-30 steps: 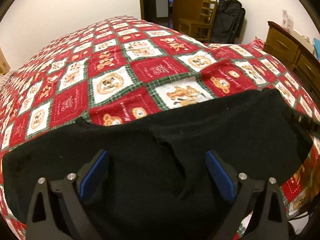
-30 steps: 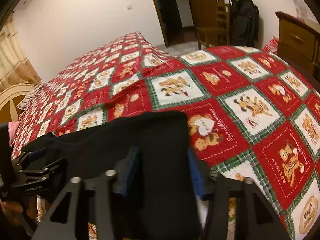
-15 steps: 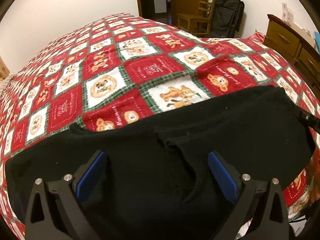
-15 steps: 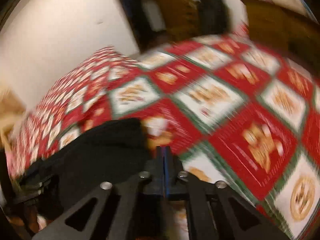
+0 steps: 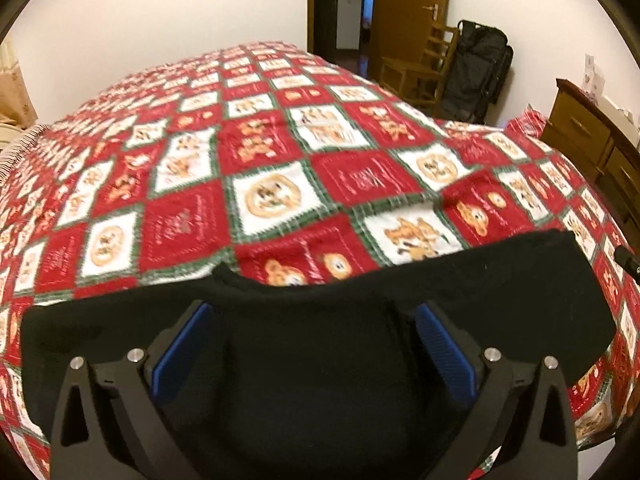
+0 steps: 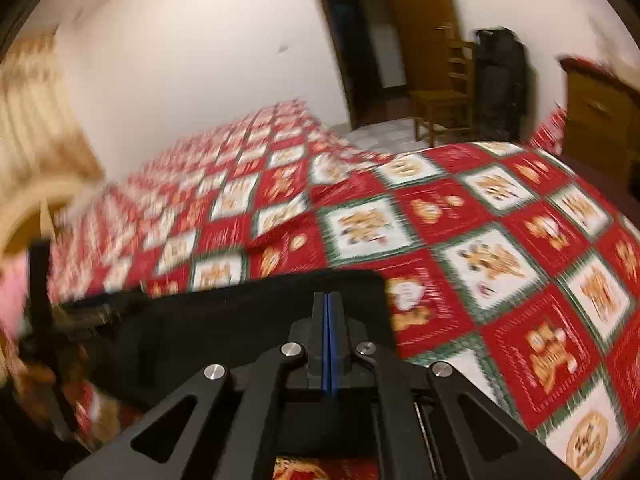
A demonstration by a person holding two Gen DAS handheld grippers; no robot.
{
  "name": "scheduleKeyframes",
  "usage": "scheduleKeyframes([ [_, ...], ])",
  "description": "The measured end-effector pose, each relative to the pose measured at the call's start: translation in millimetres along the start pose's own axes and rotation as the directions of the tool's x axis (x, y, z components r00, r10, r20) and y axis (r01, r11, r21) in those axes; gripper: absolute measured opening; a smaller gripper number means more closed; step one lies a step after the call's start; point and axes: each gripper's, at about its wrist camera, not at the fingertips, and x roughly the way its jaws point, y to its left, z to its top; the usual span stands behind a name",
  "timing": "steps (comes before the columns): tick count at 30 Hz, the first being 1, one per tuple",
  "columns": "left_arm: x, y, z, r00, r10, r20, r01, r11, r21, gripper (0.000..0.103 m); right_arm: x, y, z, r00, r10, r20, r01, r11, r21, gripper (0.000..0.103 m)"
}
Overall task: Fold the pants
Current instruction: 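Grasp the pants fabric again with the right gripper and fold toward the left gripper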
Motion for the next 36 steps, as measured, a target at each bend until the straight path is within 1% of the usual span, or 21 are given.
scheduleKeyframes([
  [1,-1.1,2.3,-0.5,1.000,0.006,0.008,-0.006,1.000,-0.006,0.103,7.4,5.5,-3.5,1.000,-0.013,-0.024,0.013,1.000,-0.016,0.001],
  [3,-0.6,9.0,-1.8,1.000,0.011,0.000,-0.011,1.000,-0.010,0.103,19.7,4.0,-9.4,0.997,-0.037,-0.065,0.036,0.999,-0.003,0.001],
  [4,-0.3,12.0,-2.3,1.000,0.014,-0.002,-0.014,1.000,-0.010,0.103,29.2,1.1,-10.4,0.993,-0.069,-0.094,0.070,0.998,0.007,0.001],
  [5,-0.4,15.8,-3.7,1.000,0.021,0.000,-0.021,1.000,-0.015,0.103,37.7,-2.4,-10.4,0.991,-0.082,-0.110,0.084,0.996,0.015,0.001],
  [6,-0.6,18.9,-5.0,1.000,0.025,0.002,-0.025,0.999,-0.022,0.103,41.3,-5.8,-7.3,0.991,-0.088,-0.096,0.091,0.996,0.021,0.001],
  [8,-0.7,20.7,-6.4,1.000,0.011,-0.003,-0.011,0.999,-0.031,0.103,50.6,-15.4,-2.1,0.981,-0.144,-0.128,0.148,0.989,0.027,0.001],
  [9,-0.5,20.3,-6.6,1.000,-0.005,-0.010,0.005,0.999,-0.035,0.103,54.8,-21.7,-1.3,0.977,-0.157,-0.145,0.165,0.985,0.044,0.001],
  [11,-2.8,16.8,-7.1,0.999,-0.031,-0.016,0.031,0.999,-0.031,0.103,55.2,-34.0,-0.4,0.982,-0.114,-0.148,0.131,0.985,0.113,0.000],
  [13,-6.2,11.1,-7.7,0.998,-0.066,-0.008,0.066,0.997,-0.028,0.103,52.6,-37.1,-1.8,0.985,-0.099,-0.144,0.118,0.985,0.128,0.000],
  [15,-4.2,2.1,-8.0,0.995,-0.099,-0.009,0.098,0.994,-0.036,0.103,53.2,-35.3,-0.4,0.983,-0.111,-0.146,0.129,0.985,0.117,0.000],
  [17,2.7,-9.6,-7.4,0.993,-0.113,-0.025,0.113,0.994,-0.011,0.103,53.5,-29.6,0.4,0.980,-0.136,-0.147,0.151,0.984,0.094,0.001],
  [20,17.8,-25.8,-7.9,0.998,-0.057,-0.035,0.058,0.998,0.039,0.102,54.7,-24.4,2.1,0.976,-0.160,-0.150,0.172,0.983,0.066,0.001],
  [24,32.8,-32.4,-5.7,0.999,0.003,-0.047,0.000,0.998,0.070,0.102,56.2,-28.7,5.2,0.978,-0.147,-0.150,0.159,0.984,0.078,0.001],
  [26,35.6,-32.3,-3.3,0.999,0.010,-0.047,-0.007,0.998,0.066,0.102,55.1,-28.3,5.2,0.978,-0.148,-0.144,0.161,0.983,0.085,0.001],
  [28,36.6,-31.3,-0.7,0.998,0.011,-0.055,-0.007,0.998,0.057,0.103,46.4,-24.5,2.8,0.982,-0.152,-0.108,0.164,0.981,0.104,0.001],
  [29,36.7,-30.7,0.5,0.998,0.008,-0.060,-0.005,0.999,0.052,0.103,39.8,-18.7,0.9,0.986,-0.144,-0.084,0.153,0.983,0.105,0.001],
  [32,36.6,-26.3,2.1,0.998,0.001,-0.070,0.002,0.999,0.037,0.103,22.5,10.1,-7.4,0.997,-0.076,-0.019,0.077,0.995,0.059,0.001],
  [34,37.7,-25.9,1.2,0.997,0.001,-0.073,0.002,0.999,0.034,0.103,18.1,33.6,-16.4,1.000,-0.004,-0.017,0.004,1.000,0.020,0.001],
  [36,39.2,-27.4,1.0,0.997,0.004,-0.072,-0.002,0.999,0.036,0.103,20.4,61.2,-29.0,0.996,0.074,-0.055,-0.076,0.996,-0.035,0.001],
])
